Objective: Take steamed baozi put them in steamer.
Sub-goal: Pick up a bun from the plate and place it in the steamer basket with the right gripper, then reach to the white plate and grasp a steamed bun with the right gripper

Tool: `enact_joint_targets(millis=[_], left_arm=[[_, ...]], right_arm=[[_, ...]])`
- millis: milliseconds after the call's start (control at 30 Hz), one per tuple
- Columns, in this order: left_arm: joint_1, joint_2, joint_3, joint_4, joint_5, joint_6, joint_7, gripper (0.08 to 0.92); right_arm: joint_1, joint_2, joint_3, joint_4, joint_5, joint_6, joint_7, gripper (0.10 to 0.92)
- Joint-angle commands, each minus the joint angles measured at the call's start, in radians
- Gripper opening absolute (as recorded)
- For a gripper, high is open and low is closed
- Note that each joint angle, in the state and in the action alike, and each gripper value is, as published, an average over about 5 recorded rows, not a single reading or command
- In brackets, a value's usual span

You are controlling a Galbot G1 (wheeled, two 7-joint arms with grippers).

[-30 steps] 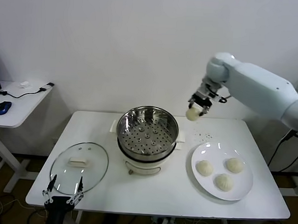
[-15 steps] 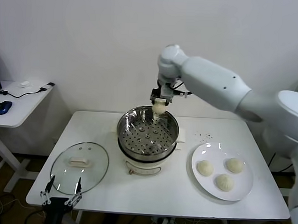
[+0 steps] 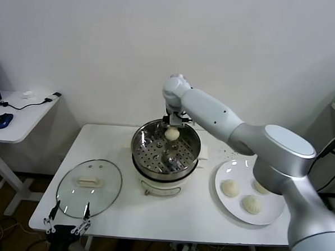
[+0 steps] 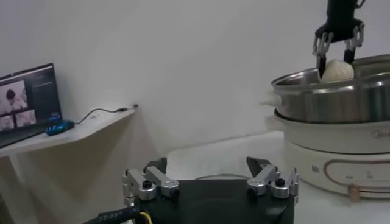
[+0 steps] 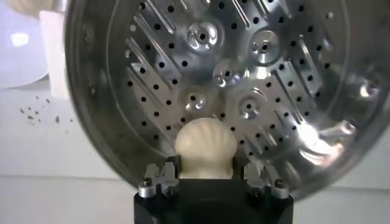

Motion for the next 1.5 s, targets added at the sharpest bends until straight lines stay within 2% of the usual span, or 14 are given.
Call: enact_joint_targets(millis=[33, 200, 400, 533, 700, 800, 967, 1133, 1300, 1400, 1500], left_arm=[[0.001, -0.001, 0.001, 0.001, 0.001, 0.004, 0.000, 0.823], [0.001, -0.003, 0.002, 0.002, 0.004, 0.002, -0.001, 0.823], [0.004, -0.004, 0.004, -0.001, 0.007, 0.000, -0.002, 0.823], [0.002, -0.005, 0.004, -0.003, 0.007, 0.001, -0.003, 0.823], [0.001, -0.005, 0.005, -0.007, 0.007, 0.002, -0.003, 0.823], [0.002, -0.003, 0.008, -0.011, 0.008, 0.002, -0.003, 0.823], [0.008, -0.002, 0.013, -0.022, 0.009, 0.003, -0.002, 0.823], [0.013, -0.001, 0.019, -0.032, 0.010, 0.002, -0.002, 0.823], [0.019, 0.001, 0.027, -0.033, 0.010, -0.001, -0.003, 0.823], [0.023, 0.001, 0.029, -0.035, 0.011, -0.004, -0.003, 0.823], [0.027, 0.000, 0.029, -0.036, 0.010, -0.006, -0.004, 0.823]], right_arm=[[-0.046, 0.036, 0.031, -0.074, -0.078, 0.038, 0.018, 0.574], [-0.047, 0.049, 0.041, -0.086, -0.079, 0.040, 0.028, 0.632], [-0.025, 0.035, 0.045, -0.063, -0.071, 0.044, 0.033, 0.790], [0.010, 0.019, 0.058, -0.040, -0.046, 0.048, 0.016, 0.820], [0.080, -0.042, 0.034, 0.042, 0.107, 0.048, -0.047, 0.823], [0.145, -0.113, -0.012, 0.132, 0.287, 0.018, -0.099, 0.823], [0.376, -0.321, -0.298, 0.339, 0.799, -0.259, -0.115, 0.823], [0.564, -0.549, -0.606, 0.547, 1.129, -0.621, -0.021, 0.823], [0.602, -0.732, -0.730, 0.634, 1.327, -0.917, -0.018, 0.823], [0.586, -0.809, -0.780, 0.659, 1.389, -1.005, -0.032, 0.823], [0.541, -0.872, -0.785, 0.670, 1.380, -1.038, -0.038, 0.823]])
